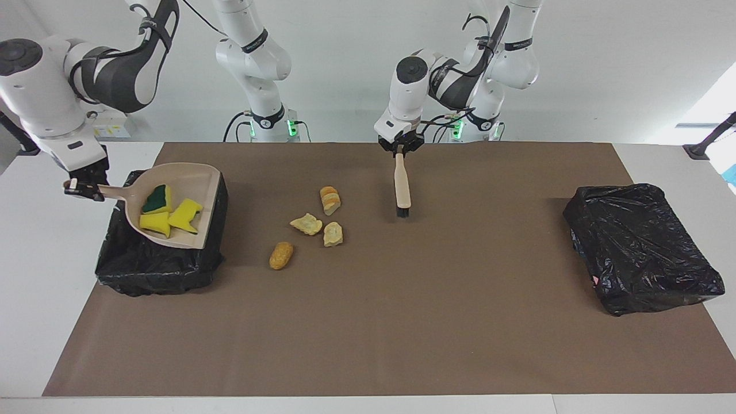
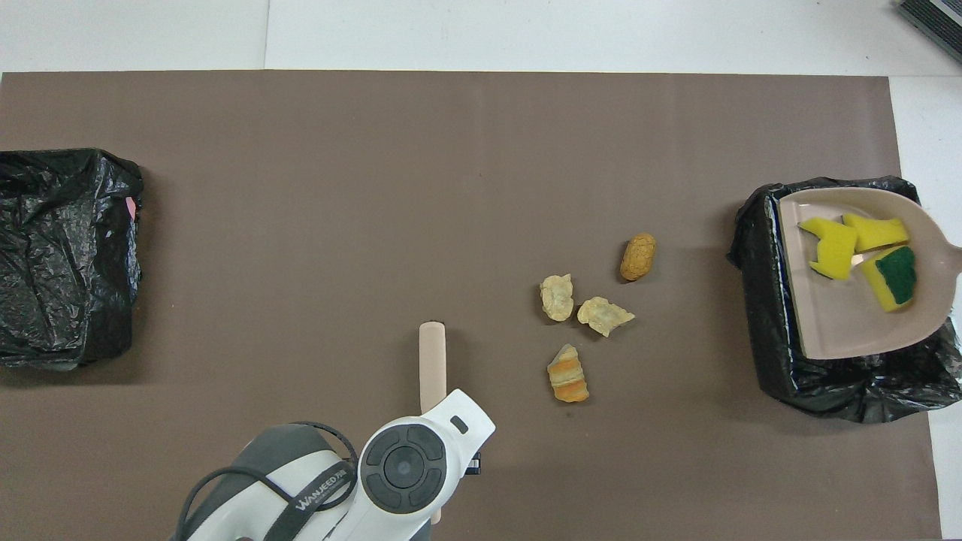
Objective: Sweep and dump trash in bin
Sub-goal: 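Tip the dustpan with the right gripper to dump sponges into bin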
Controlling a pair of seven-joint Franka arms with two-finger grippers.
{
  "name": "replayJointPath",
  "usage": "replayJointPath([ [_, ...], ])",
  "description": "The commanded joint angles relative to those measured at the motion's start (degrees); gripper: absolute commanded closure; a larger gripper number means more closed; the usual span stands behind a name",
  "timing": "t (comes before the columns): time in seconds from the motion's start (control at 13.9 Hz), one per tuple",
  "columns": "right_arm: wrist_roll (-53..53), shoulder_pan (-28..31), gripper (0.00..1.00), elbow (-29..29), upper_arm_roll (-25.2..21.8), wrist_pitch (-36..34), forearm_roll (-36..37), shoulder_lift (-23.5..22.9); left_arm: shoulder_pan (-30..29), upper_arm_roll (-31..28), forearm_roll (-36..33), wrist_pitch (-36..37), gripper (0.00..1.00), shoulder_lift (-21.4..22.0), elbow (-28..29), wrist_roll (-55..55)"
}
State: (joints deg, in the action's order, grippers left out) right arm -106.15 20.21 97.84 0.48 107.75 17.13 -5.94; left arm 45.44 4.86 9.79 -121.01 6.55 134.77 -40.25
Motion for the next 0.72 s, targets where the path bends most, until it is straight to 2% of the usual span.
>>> replayJointPath([
  [0.0,0.2,0.4,1.00,0.5,0.8,3.2,9.9,0.8,2.0,-1.1,1.3,-3.2,1.00,0.1,2.3,-0.4],
  [0.14,5.8,-0.2,1.00,2.1,1.0,3.9,18.7,1.7,2.2,-1.1,1.8,-3.3,1.00,0.3,3.0,-0.9],
  [0.36,15.5,-3.8,1.00,9.1,1.3,3.9,30.3,6.0,2.1,-1.1,1.8,-4.2,1.00,-0.4,3.9,-0.8],
  [0.5,16.7,-5.0,1.00,10.1,1.3,3.2,31.8,6.9,1.9,-1.1,1.9,-5.4,0.94,-0.4,4.1,-0.9],
  [0.65,17.5,-5.9,1.00,9.9,1.2,1.9,34.6,7.0,1.8,-1.1,1.9,-5.6,0.81,-0.5,4.2,-0.8],
])
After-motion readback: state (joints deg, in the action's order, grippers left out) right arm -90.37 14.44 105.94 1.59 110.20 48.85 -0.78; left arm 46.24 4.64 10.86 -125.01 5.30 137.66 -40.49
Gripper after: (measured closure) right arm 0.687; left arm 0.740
